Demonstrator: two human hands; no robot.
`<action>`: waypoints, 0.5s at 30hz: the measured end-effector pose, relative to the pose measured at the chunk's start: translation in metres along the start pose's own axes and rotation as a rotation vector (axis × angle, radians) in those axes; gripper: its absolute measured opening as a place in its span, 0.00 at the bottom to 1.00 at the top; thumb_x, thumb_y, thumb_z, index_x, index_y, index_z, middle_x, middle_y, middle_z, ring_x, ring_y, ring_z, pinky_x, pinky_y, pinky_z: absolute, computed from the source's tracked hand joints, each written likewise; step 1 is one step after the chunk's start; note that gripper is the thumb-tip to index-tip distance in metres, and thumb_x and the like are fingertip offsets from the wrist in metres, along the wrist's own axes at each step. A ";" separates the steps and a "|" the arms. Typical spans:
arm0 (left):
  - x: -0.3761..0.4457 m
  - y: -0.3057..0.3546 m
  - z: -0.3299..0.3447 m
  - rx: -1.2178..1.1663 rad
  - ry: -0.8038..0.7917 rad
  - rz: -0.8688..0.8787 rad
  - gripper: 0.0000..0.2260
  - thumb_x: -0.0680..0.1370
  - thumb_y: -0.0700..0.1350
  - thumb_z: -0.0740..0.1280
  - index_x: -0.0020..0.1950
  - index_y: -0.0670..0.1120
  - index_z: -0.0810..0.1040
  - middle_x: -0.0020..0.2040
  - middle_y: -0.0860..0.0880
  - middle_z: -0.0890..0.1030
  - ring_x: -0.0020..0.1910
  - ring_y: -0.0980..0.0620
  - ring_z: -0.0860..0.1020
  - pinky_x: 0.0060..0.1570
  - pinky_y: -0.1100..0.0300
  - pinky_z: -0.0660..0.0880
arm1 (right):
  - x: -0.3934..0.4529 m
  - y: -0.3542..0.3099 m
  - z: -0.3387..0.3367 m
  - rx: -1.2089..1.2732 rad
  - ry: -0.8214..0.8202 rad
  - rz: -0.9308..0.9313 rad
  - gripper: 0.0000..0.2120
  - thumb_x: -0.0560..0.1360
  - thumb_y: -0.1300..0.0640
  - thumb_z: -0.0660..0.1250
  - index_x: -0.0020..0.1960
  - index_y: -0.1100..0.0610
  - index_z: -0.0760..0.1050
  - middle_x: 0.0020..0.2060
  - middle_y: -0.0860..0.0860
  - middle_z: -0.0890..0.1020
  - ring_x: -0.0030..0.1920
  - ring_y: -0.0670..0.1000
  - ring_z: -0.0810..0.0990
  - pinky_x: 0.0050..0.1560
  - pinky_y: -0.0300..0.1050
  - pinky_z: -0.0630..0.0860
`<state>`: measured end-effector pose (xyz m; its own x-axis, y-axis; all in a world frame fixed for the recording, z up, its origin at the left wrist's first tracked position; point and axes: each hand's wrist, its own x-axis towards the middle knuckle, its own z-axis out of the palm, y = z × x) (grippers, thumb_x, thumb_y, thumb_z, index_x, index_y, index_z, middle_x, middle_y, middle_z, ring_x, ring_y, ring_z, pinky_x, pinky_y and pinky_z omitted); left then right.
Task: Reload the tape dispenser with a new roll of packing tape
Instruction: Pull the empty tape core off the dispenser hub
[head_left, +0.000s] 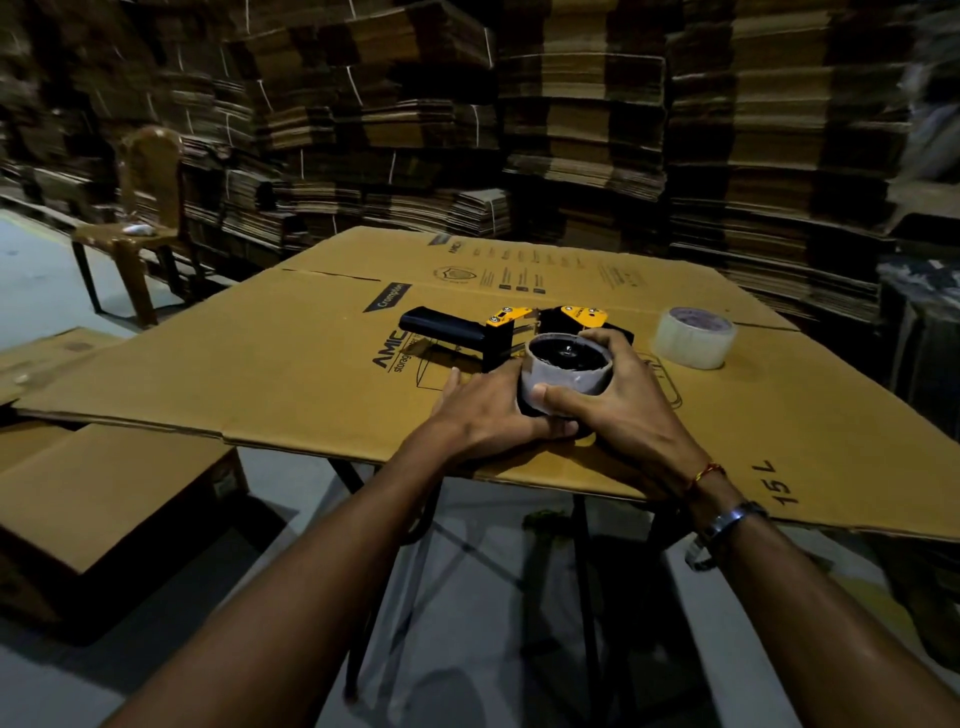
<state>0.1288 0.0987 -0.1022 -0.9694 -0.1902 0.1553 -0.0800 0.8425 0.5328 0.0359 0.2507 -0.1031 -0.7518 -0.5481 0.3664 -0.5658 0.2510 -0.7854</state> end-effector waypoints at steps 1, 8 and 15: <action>0.000 0.000 0.000 -0.003 -0.002 -0.005 0.37 0.72 0.69 0.66 0.74 0.51 0.64 0.73 0.49 0.73 0.71 0.46 0.70 0.76 0.36 0.48 | 0.000 0.001 0.000 -0.001 -0.008 0.009 0.39 0.62 0.39 0.81 0.68 0.45 0.67 0.61 0.43 0.79 0.60 0.47 0.80 0.61 0.53 0.80; 0.005 0.002 0.003 -0.041 -0.035 -0.064 0.37 0.72 0.66 0.68 0.76 0.54 0.60 0.76 0.52 0.68 0.75 0.49 0.64 0.76 0.37 0.41 | 0.003 0.004 -0.001 0.024 -0.045 0.043 0.42 0.61 0.42 0.82 0.69 0.47 0.66 0.62 0.45 0.77 0.61 0.48 0.79 0.62 0.54 0.79; 0.010 0.001 0.003 -0.052 -0.078 -0.087 0.39 0.72 0.65 0.69 0.77 0.54 0.56 0.77 0.51 0.66 0.76 0.49 0.62 0.75 0.36 0.40 | 0.000 0.001 -0.002 0.028 -0.044 0.031 0.42 0.60 0.42 0.82 0.68 0.47 0.66 0.60 0.42 0.77 0.61 0.46 0.79 0.62 0.54 0.80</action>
<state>0.1187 0.0995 -0.1028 -0.9746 -0.2201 0.0419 -0.1549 0.7969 0.5839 0.0345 0.2524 -0.1033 -0.7531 -0.5751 0.3196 -0.5319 0.2462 -0.8102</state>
